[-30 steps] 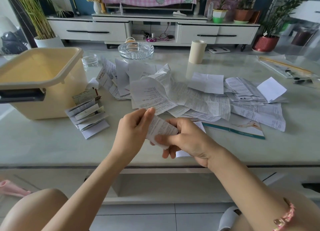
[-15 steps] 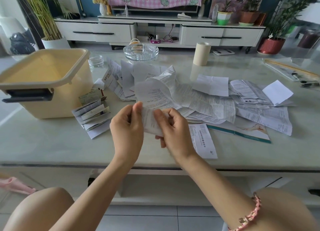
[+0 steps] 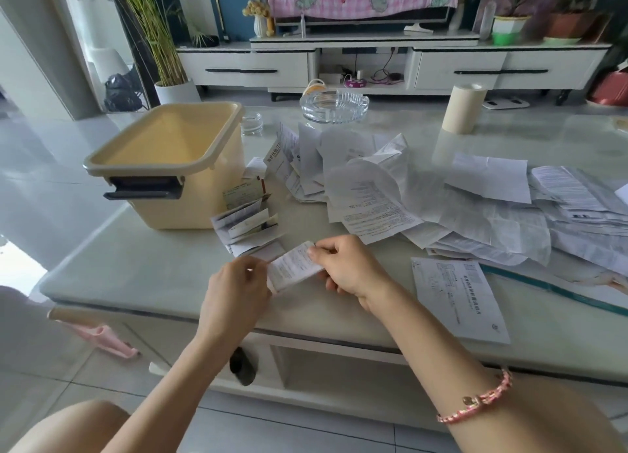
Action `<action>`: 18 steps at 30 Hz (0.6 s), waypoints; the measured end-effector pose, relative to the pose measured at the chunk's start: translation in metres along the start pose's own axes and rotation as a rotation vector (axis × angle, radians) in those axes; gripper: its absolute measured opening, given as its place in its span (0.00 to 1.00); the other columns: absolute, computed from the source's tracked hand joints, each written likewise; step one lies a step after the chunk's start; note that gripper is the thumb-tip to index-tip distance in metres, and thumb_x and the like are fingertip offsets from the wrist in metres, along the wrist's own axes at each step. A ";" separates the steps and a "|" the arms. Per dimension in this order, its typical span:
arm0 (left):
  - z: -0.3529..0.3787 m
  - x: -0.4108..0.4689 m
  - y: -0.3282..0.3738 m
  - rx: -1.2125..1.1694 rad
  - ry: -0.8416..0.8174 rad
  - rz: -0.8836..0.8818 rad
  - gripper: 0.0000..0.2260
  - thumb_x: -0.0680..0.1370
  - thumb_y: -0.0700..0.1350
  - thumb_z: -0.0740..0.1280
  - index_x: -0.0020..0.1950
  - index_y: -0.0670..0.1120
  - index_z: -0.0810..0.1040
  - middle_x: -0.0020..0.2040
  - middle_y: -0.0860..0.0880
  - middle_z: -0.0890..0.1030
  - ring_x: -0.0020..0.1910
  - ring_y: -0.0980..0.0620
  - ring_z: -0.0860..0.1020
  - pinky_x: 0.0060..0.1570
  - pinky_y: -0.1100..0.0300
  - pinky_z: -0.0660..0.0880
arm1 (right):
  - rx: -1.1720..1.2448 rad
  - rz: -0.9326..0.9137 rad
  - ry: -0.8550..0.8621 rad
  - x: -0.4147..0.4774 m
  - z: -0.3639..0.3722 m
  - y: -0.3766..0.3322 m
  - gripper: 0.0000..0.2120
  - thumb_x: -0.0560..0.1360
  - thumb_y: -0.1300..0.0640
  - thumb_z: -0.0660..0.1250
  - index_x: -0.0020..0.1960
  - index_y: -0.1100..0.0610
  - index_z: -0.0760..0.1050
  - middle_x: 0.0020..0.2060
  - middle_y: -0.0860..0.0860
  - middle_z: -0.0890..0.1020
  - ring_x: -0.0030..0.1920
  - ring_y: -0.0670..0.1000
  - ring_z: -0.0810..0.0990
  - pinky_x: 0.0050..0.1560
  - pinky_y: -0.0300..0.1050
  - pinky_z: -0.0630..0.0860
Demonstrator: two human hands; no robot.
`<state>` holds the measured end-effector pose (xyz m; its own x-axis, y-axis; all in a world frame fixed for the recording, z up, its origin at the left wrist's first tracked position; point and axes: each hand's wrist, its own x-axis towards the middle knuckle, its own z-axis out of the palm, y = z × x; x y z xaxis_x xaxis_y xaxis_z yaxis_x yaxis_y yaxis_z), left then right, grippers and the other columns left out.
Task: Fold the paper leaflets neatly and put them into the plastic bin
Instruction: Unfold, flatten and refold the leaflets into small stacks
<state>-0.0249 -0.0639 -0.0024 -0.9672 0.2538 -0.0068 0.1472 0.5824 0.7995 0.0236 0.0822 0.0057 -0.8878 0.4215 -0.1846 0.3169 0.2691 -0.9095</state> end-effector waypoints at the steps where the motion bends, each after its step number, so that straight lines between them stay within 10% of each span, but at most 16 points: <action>1: -0.003 0.001 -0.001 0.014 0.016 -0.004 0.09 0.78 0.41 0.58 0.47 0.47 0.78 0.32 0.49 0.80 0.35 0.46 0.77 0.37 0.55 0.74 | 0.000 -0.007 -0.008 0.003 0.004 -0.002 0.12 0.79 0.57 0.60 0.51 0.66 0.77 0.36 0.55 0.73 0.24 0.48 0.68 0.19 0.33 0.62; 8: -0.012 0.004 -0.007 -0.035 0.036 0.041 0.14 0.79 0.41 0.58 0.62 0.51 0.73 0.30 0.49 0.79 0.28 0.52 0.73 0.31 0.59 0.69 | 0.011 0.013 0.041 0.025 0.022 -0.007 0.07 0.77 0.55 0.64 0.53 0.55 0.69 0.39 0.54 0.77 0.26 0.47 0.71 0.19 0.33 0.64; 13: -0.013 0.004 -0.005 0.051 0.057 0.094 0.10 0.79 0.43 0.59 0.57 0.52 0.77 0.29 0.49 0.78 0.31 0.48 0.75 0.34 0.55 0.72 | -0.301 -0.164 0.191 0.030 0.038 -0.011 0.07 0.78 0.54 0.60 0.52 0.58 0.69 0.45 0.56 0.79 0.44 0.57 0.78 0.39 0.44 0.70; 18: -0.010 -0.007 0.005 0.274 0.040 0.171 0.09 0.78 0.46 0.61 0.48 0.52 0.82 0.30 0.52 0.76 0.38 0.45 0.76 0.33 0.58 0.68 | -0.733 -0.345 0.285 0.027 0.046 -0.011 0.09 0.80 0.58 0.52 0.56 0.61 0.66 0.48 0.58 0.80 0.46 0.60 0.79 0.37 0.45 0.61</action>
<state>-0.0189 -0.0706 0.0071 -0.9301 0.3388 0.1419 0.3536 0.7212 0.5957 -0.0194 0.0503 -0.0063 -0.8875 0.3883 0.2481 0.2674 0.8725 -0.4090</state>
